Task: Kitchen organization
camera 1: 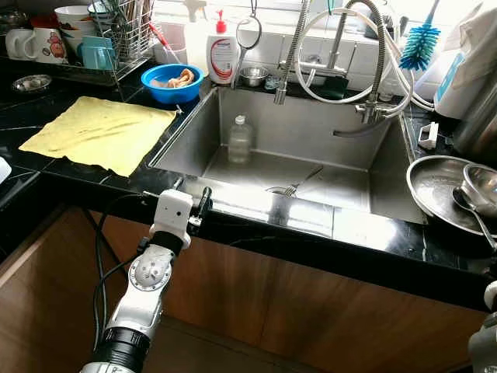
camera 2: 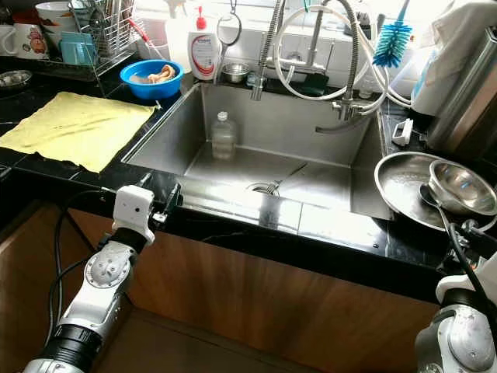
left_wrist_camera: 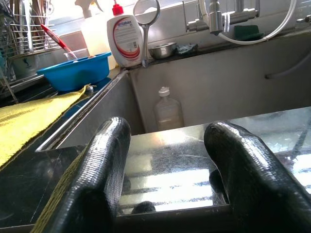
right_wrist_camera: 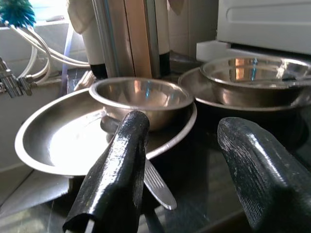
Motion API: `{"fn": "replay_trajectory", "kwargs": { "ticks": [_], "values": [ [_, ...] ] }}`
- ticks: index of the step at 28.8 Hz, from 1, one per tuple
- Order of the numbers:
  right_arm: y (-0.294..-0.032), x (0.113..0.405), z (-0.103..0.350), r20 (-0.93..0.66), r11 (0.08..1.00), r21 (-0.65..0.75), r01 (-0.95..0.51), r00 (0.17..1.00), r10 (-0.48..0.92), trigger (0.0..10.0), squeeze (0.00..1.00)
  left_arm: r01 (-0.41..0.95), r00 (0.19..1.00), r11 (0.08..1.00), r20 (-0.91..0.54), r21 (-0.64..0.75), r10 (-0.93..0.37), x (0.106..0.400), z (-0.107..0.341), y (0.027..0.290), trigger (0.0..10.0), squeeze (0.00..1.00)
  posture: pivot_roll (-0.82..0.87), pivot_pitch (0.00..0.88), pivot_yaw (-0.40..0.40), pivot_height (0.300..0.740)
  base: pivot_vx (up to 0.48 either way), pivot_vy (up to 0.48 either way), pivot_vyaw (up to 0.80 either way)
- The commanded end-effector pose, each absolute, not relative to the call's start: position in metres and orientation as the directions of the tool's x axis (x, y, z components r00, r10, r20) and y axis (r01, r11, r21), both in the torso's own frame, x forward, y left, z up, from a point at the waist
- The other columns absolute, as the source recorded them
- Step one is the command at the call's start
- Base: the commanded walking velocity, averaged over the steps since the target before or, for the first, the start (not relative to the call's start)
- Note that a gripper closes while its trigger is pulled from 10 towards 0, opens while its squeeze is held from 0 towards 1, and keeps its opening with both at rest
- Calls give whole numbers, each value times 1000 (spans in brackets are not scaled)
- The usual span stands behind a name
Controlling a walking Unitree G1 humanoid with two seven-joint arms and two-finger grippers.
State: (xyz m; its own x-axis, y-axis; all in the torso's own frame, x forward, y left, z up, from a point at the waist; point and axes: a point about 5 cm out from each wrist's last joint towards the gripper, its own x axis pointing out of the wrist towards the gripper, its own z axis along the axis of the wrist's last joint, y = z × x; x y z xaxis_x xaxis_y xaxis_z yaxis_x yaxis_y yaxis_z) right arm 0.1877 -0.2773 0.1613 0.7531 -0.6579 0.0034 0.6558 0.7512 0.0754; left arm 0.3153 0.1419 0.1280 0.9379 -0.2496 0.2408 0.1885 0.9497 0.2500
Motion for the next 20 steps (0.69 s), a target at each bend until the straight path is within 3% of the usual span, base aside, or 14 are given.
{"fn": "replay_trajectory", "kwargs": {
  "ticks": [1,20],
  "values": [
    [-275,187,157,-23,753,85,652,757,-653,10000,0,200,947,945,197,258,-254,313,120,142,10000,0,-28,0,-37,740,0,0,0],
    [-264,188,143,-59,775,89,626,780,-623,10000,0,195,948,946,196,260,-250,313,120,144,10000,0,-20,0,-35,740,0,0,0]
  ]
}}
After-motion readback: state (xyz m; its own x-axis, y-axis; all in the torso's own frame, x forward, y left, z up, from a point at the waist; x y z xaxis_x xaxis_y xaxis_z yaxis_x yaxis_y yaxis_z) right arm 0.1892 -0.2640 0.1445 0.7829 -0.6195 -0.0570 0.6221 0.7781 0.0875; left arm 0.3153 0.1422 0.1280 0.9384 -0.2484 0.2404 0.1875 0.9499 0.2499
